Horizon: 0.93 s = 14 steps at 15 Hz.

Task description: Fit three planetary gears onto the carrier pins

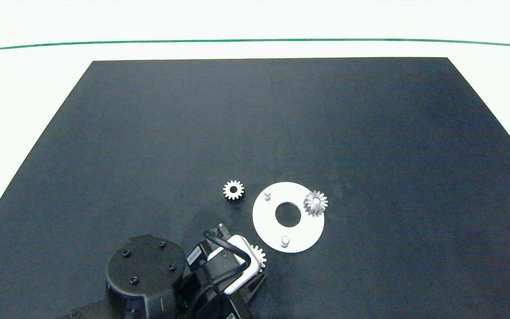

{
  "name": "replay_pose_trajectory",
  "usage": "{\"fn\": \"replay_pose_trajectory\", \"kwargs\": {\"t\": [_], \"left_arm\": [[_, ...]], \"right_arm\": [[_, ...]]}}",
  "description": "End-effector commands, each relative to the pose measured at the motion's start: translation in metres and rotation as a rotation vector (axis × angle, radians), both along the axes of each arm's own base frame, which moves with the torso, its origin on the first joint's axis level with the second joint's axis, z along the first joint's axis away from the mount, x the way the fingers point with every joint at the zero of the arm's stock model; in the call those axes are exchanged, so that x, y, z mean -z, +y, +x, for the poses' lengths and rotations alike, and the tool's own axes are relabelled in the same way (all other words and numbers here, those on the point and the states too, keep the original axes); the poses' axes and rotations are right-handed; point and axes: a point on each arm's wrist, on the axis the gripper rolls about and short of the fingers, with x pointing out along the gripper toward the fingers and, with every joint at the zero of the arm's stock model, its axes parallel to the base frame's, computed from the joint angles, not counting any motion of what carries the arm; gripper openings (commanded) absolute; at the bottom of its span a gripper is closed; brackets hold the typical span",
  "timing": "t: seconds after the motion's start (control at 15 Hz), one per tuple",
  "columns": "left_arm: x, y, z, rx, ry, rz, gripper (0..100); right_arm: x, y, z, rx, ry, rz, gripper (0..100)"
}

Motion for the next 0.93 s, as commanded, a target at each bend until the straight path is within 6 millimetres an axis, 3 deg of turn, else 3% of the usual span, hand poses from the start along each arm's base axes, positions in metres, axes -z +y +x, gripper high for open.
{"fn": "replay_pose_trajectory", "kwargs": {"t": [0.07,0.4,0.93], "left_arm": [[-0.025,-0.008,0.005,0.002,-0.051,-0.059,19],[-0.031,-0.019,0.007,0.009,-0.051,-0.044,19],[-0.017,-0.043,0.012,0.025,-0.032,-0.005,19]], "right_arm": [[0.000,0.000,0.000,0.002,0.003,-0.002,100],[0.000,0.001,0.002,-0.001,0.011,-0.006,100],[0.001,0.001,0.002,0.000,0.021,-0.013,100]]}}
